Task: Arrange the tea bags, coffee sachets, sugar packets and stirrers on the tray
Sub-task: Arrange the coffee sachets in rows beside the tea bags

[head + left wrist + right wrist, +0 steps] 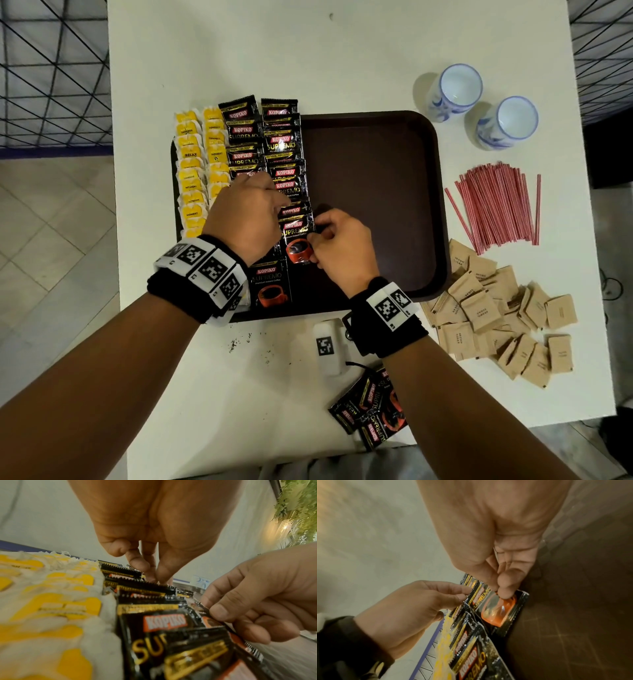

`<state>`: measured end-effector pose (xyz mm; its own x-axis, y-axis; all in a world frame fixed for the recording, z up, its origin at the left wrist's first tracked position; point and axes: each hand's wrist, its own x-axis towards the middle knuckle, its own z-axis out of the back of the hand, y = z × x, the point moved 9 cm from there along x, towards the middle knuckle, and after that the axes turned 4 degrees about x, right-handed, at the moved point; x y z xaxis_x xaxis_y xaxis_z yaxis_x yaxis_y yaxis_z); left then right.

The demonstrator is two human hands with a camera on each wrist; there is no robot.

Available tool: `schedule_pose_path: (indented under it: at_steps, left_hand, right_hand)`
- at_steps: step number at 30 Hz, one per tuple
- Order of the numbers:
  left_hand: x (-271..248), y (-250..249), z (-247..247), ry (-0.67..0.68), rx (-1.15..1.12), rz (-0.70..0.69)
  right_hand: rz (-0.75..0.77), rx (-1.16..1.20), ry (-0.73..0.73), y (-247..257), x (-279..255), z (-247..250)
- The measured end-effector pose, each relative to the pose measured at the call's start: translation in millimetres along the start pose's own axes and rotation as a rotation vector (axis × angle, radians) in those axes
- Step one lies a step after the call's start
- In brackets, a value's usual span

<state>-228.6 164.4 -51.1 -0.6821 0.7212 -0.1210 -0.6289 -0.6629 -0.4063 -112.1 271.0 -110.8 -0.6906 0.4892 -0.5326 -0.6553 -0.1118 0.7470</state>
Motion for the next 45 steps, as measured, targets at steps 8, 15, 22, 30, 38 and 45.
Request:
schedule_pose_path:
  at_steps: [8,15,22,30,38,45]
  left_hand:
    - [-21,-8,27,-0.134,-0.118,0.010]
    - [-88,-55,-6,0.024,-0.245,0.071]
    - [-161,-121,-97,0.535,-0.102,0.039]
    - [-190,-155,-141,0.578,0.032,-0.102]
    - [-193,-148,-142,0.537,-0.038,-0.016]
    - [-192,-141,-137,0.520,-0.028,0.005]
  right_hand:
    - [0.011,0.058,-0.104,-9,-33,53]
    - [-0.032,-0.167,-0.109,-74,-104,113]
    - [-0.094,-0.390,0.025,-124,-158,113]
    - [-0.015,-0.556,0.144,-137,-171,79]
    - [0.019,-0.387,0.037,-138,-175,79]
    - [-0.002,-0.391,0.002,-144,-178,81]
